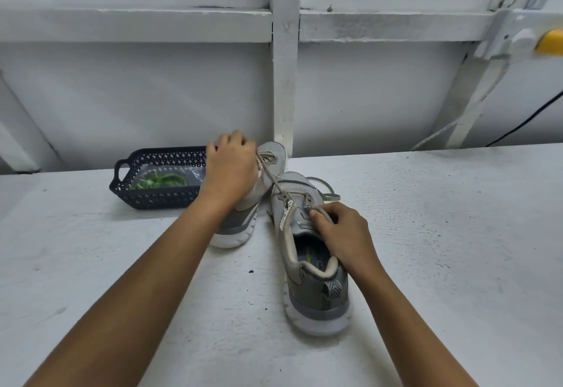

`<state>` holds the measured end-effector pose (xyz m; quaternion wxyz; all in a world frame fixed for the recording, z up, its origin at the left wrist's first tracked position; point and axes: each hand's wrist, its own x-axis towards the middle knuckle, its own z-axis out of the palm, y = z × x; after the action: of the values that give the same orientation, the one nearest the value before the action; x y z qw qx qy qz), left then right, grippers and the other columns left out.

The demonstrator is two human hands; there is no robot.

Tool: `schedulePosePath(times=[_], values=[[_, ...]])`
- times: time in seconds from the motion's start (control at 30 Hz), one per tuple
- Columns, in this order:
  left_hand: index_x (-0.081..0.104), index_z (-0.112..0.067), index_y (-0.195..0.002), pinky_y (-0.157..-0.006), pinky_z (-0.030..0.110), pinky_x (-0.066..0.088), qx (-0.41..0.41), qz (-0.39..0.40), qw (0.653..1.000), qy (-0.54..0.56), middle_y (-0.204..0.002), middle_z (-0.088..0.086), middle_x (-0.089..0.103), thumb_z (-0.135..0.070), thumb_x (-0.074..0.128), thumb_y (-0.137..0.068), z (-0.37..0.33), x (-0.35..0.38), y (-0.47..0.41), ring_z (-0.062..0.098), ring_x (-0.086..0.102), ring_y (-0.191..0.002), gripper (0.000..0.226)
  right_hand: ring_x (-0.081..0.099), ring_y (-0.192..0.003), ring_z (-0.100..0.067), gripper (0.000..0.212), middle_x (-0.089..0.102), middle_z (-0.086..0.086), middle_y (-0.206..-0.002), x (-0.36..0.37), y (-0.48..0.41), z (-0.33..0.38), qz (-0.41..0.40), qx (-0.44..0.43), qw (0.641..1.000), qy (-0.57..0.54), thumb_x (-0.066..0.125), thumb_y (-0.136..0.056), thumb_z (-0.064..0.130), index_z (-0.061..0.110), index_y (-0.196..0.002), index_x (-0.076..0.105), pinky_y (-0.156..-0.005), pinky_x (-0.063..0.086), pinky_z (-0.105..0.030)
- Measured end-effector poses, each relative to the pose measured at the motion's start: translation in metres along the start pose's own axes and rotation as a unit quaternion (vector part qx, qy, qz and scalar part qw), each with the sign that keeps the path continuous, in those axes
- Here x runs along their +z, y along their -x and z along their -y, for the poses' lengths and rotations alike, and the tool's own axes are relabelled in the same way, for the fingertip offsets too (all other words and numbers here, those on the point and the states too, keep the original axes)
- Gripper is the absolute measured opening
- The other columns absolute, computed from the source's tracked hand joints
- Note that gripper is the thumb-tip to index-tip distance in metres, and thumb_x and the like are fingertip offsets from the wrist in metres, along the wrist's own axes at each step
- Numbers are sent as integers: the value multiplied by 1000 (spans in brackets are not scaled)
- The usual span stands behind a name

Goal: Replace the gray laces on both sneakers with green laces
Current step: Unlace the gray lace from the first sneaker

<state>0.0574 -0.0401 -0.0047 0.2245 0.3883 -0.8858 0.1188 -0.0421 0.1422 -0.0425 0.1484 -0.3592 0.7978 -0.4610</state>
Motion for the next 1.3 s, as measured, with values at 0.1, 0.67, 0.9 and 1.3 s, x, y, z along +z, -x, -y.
schedulePosePath(times=[0.1, 0.67, 0.9, 1.3], values=[[57, -5, -107, -73, 38, 39, -11, -50, 999, -16, -105, 18, 54, -10, 58, -82, 1, -3, 2, 35, 52, -94, 25, 53, -82, -6, 19, 62, 8, -85, 1, 0, 0, -3, -1, 1000, -3, 59, -91, 29, 17, -101, 69, -59, 34, -2], [58, -6, -78, -69, 35, 42, -70, 157, 965, 198, -96, 18, 65, -9, 47, -89, -51, 29, 8, 37, 59, -94, 16, 53, -82, -8, 18, 62, 7, -83, 0, 0, 0, -2, -2, 1000, -3, 59, -90, 28, 16, -98, 69, -59, 35, -9], [67, -1, -96, -69, 37, 44, -128, 15, 945, 300, -93, 18, 67, -18, 47, -96, -38, 4, -8, 35, 61, -87, 26, 54, -85, -8, 18, 62, 7, -85, 0, 1, 0, 6, 2, 1000, -7, 59, -91, 28, 16, -100, 69, -64, 32, -18], [60, -8, -82, -54, 22, 54, -194, 313, 541, 756, -63, 1, 63, -13, 45, -94, -23, -55, 14, 11, 63, -56, 20, 62, -77, -11, 28, 66, 1, -88, -15, -45, 24, -1, -113, 994, -14, 61, -90, 23, 21, -118, 62, -70, 47, -18]])
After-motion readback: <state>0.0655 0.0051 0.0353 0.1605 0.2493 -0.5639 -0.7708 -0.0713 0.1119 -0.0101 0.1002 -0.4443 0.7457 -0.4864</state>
